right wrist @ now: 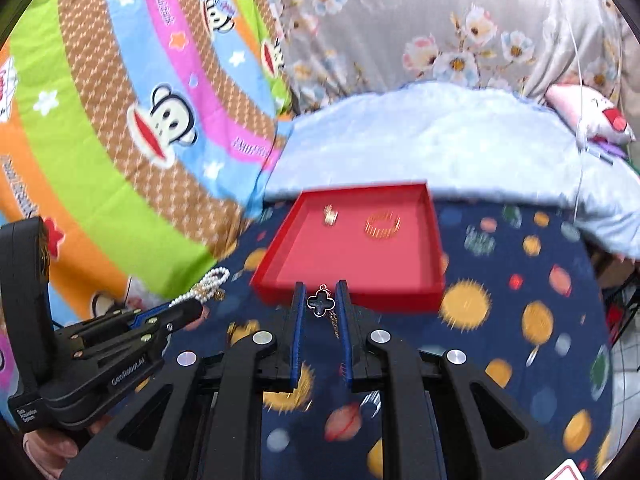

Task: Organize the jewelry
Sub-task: 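Lower the chain and pearl necklace into the red tray and open both tools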

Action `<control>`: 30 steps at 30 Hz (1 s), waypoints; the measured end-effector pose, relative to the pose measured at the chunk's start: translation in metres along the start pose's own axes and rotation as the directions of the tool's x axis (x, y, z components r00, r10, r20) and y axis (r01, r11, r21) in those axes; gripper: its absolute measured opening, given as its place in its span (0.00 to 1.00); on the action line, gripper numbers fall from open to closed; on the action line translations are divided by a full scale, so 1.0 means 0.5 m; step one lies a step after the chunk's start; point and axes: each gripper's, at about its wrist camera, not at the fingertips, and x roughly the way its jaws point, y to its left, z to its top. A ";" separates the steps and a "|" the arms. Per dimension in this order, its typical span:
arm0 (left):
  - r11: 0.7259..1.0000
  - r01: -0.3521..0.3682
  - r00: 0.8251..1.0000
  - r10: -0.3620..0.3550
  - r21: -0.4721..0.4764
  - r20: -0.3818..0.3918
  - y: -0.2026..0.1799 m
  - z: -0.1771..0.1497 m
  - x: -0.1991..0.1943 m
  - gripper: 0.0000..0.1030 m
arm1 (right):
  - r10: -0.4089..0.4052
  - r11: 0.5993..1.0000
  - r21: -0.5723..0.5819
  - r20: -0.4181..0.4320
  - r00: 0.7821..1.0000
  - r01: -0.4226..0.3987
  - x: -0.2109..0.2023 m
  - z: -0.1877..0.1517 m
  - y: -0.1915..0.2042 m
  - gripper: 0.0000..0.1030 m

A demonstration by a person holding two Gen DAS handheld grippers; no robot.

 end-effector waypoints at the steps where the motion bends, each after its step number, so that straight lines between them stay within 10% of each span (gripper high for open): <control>1: 1.000 0.008 1.000 -0.008 0.007 0.006 -0.006 0.019 0.007 0.10 | -0.001 1.000 0.000 0.008 1.000 0.001 0.003 0.017 -0.007 0.13; 13: 0.996 0.013 0.999 -0.016 0.088 0.034 -0.053 0.201 0.143 0.10 | -0.009 1.000 0.001 0.056 0.998 0.009 0.127 0.215 -0.073 0.13; 24: 0.998 -0.019 0.999 0.021 0.066 -0.038 -0.040 0.253 0.292 0.11 | -0.042 0.998 0.046 -0.057 0.997 0.045 0.288 0.210 -0.132 0.14; 30: 0.997 -0.054 0.998 0.055 0.050 -0.027 -0.027 0.240 0.290 0.37 | -0.061 0.997 0.048 -0.040 0.997 0.063 0.274 0.193 -0.134 0.23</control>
